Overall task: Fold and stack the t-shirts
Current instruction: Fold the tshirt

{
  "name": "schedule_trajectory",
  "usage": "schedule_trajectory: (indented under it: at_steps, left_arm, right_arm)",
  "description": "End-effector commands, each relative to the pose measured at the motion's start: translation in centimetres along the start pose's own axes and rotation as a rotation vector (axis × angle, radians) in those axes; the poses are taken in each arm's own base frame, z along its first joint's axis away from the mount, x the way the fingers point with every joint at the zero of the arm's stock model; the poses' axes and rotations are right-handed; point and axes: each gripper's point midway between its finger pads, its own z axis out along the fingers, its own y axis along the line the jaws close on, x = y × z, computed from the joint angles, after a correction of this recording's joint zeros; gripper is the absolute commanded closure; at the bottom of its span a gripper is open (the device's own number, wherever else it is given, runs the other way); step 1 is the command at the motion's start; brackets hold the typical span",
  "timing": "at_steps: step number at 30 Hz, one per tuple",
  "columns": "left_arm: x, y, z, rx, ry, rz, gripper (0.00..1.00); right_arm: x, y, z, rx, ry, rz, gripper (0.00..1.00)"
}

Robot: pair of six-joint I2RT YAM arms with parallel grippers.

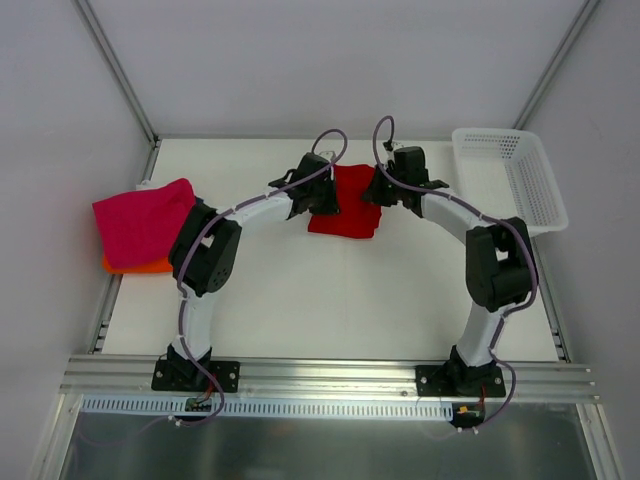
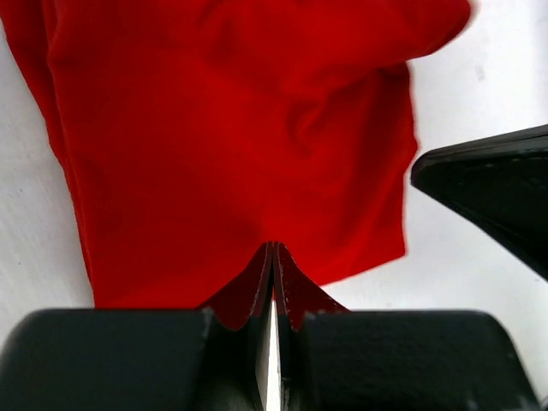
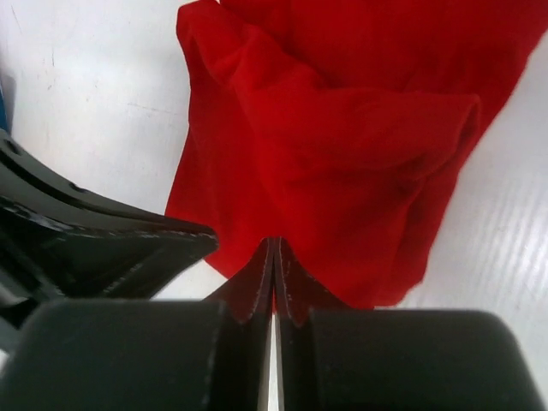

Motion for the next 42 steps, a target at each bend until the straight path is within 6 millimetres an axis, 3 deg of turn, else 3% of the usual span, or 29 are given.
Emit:
schedule_trajectory:
  at_steps: [1,14,19,20,22,23,24,26,33,42]
  left_arm:
    - [-0.9,-0.9,0.9,0.047,-0.011,-0.006,1.0]
    - [0.8,0.8,4.2,0.034,0.034,-0.02,1.0]
    - [1.4,1.5,4.2,0.036,0.042,-0.035,1.0]
    - [1.5,1.5,4.1,0.039,0.044,-0.036,1.0]
    - [2.2,1.8,4.0,0.035,0.057,-0.045,1.0]
    - [2.4,1.8,3.8,0.037,0.06,-0.045,1.0]
    - [3.1,2.2,3.7,0.027,0.075,-0.051,1.0]
    - [3.2,2.2,3.5,0.034,0.059,-0.054,1.0]
    - [5.1,2.9,2.5,0.035,0.071,-0.075,1.0]
    - [6.7,3.4,1.7,0.038,0.08,-0.109,1.0]
  right_arm:
    - [-2.2,2.5,0.9,-0.1,-0.021,0.02,0.99]
    - [-3.1,0.8,7.0,-0.079,0.021,0.074,1.0]
    - [-2.2,-1.6,9.7,0.004,0.064,0.093,1.0]
    - [-3.1,-1.5,9.9,0.01,0.047,0.087,0.99]
    - [-2.3,-2.8,10.9,0.057,0.073,0.095,1.0]
    - [-3.6,-2.9,11.0,0.058,0.053,0.097,0.99]
    - [-2.9,-3.7,11.6,0.085,0.077,0.111,1.0]
    - [-3.9,-4.4,11.8,0.103,0.065,0.121,1.0]
    - [-4.6,-7.6,11.8,0.186,0.059,0.174,0.99]
    - [-4.7,-10.0,11.6,0.263,0.084,0.205,0.99]
